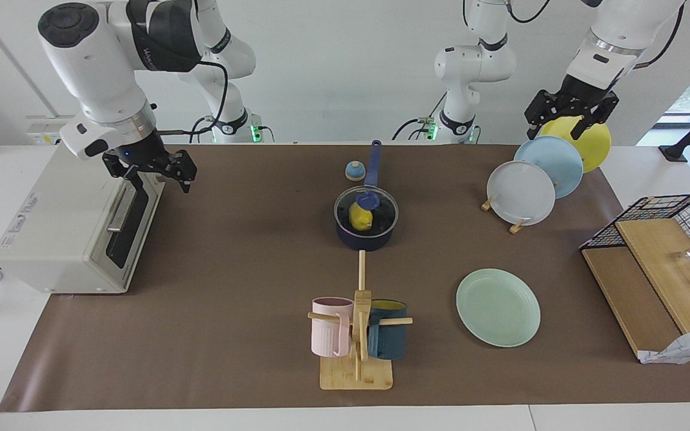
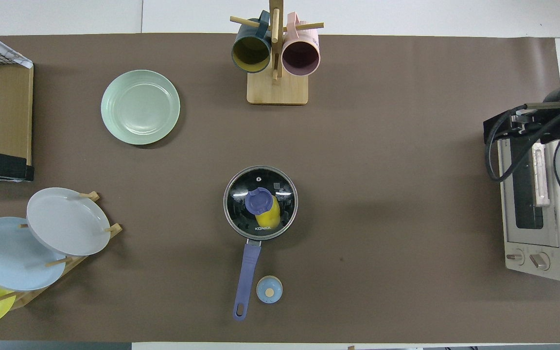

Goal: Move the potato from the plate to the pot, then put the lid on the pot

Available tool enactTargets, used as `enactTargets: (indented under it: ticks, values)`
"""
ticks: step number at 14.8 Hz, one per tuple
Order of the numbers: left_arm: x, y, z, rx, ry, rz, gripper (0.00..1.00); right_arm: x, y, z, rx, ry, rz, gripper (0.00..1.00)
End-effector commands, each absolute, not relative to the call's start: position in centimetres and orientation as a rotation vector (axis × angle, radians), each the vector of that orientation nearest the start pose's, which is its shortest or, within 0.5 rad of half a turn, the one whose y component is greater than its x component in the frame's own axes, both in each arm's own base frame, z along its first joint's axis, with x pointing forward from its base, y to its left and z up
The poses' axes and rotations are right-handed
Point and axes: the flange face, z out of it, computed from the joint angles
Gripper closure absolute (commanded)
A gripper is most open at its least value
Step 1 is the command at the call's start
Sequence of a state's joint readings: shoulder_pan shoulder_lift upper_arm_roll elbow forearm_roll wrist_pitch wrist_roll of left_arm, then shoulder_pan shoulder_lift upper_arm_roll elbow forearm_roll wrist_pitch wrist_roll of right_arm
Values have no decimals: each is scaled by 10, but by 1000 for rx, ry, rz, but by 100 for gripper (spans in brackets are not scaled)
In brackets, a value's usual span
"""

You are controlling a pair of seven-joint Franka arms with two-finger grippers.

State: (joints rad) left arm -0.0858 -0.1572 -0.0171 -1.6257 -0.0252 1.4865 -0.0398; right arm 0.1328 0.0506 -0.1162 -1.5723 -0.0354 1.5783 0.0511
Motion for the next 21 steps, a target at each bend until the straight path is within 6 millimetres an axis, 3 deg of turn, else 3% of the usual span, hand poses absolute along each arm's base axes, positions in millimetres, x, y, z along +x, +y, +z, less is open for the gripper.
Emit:
enactTargets:
  ticks: [1,3,8,12,21]
  values:
    - [486,-55,664,-3149,93,8,0,553,-6,601,-3176,45,92,0]
    - [494,-52,656,-3158,75,31,0,551,-19,601,-3174,84,114,0]
    - [504,-50,636,-3154,71,89,0,541,-23,609,-3167,100,127,0]
    - [503,-51,631,-3153,74,108,0,537,-24,615,-3165,127,122,0]
    - [503,-51,630,-3156,79,109,0,530,-12,605,-3151,75,189,0]
